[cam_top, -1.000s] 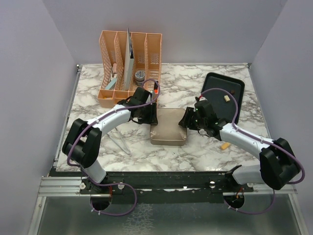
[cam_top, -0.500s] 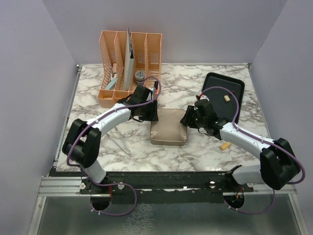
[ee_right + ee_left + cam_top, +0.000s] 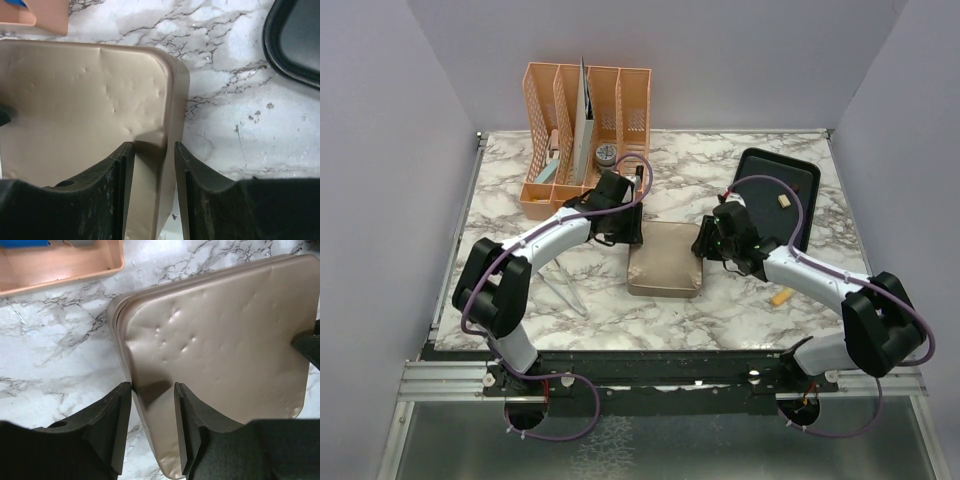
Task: Pack the chocolate
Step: Close the box lid on the packing box.
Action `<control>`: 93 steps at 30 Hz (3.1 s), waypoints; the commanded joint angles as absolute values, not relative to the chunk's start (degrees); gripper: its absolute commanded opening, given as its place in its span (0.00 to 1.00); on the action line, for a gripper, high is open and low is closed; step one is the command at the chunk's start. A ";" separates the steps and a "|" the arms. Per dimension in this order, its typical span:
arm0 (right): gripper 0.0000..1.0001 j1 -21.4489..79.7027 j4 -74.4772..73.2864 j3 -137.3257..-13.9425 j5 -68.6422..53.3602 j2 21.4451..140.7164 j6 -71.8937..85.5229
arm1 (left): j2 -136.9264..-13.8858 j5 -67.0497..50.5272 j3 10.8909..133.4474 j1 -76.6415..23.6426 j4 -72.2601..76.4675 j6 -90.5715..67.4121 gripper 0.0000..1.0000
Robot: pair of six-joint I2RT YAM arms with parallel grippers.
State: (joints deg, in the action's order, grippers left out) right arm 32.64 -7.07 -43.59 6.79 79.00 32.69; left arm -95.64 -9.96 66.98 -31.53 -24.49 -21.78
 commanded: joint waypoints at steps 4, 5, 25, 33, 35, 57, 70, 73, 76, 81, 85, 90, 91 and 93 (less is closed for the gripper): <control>0.42 32.87 -5.68 -48.04 9.21 83.86 30.06 | -98.92 -6.56 70.22 -31.55 -23.99 -20.36 0.45; 0.42 32.87 -5.62 -48.26 9.34 84.32 29.99 | -99.15 -6.57 70.22 -31.55 -24.02 -20.45 0.45; 0.38 32.81 -2.81 -50.24 11.94 90.68 26.69 | -99.76 -5.27 69.50 -31.38 -24.57 -20.48 0.45; 0.33 32.61 -1.97 -47.37 9.27 94.74 28.63 | -99.47 -5.24 67.26 -31.29 -24.56 -20.57 0.44; 0.32 32.61 -1.07 -46.08 8.36 94.49 28.86 | -98.84 -5.79 66.94 -31.29 -24.61 -20.71 0.44; 0.31 32.61 -0.57 -45.41 5.72 95.02 26.28 | -93.69 -5.42 73.48 -30.99 -23.99 -20.70 0.23; 0.31 32.63 -2.39 -45.65 5.62 92.30 26.59 | -103.66 -0.77 68.43 -28.47 -24.19 -20.56 0.14; 0.36 32.61 -4.14 -47.28 6.41 90.12 26.48 | -103.38 -1.45 68.29 -28.48 -24.01 -20.57 0.14; 0.40 32.61 -5.99 -49.94 7.11 88.04 25.73 | -103.27 -2.37 68.38 -28.48 -23.83 -20.48 0.14; 0.36 32.61 -9.02 -55.44 7.02 86.94 23.93 | -103.44 -3.83 68.40 -28.48 -23.40 -20.48 0.15; 0.17 32.61 -9.18 -58.29 5.72 87.84 22.27 | -103.36 -4.45 68.38 -28.48 -22.78 -20.57 0.15; 0.00 32.61 -8.42 -60.68 6.54 90.90 21.29 | -103.44 -5.19 68.62 -28.48 -22.41 -20.83 0.16; 0.00 32.61 -7.96 -60.79 6.73 92.02 21.27 | -103.52 -5.29 68.75 -28.48 -22.41 -20.83 0.16; 0.00 32.61 -7.76 -60.83 7.02 95.03 21.38 | -103.62 -5.49 68.89 -28.48 -22.48 -20.91 0.16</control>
State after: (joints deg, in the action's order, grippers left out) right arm 32.29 -6.83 -60.12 6.92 89.89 22.52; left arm -100.64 -5.06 70.74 -28.67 -19.25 -20.99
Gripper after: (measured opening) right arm 0.010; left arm 0.154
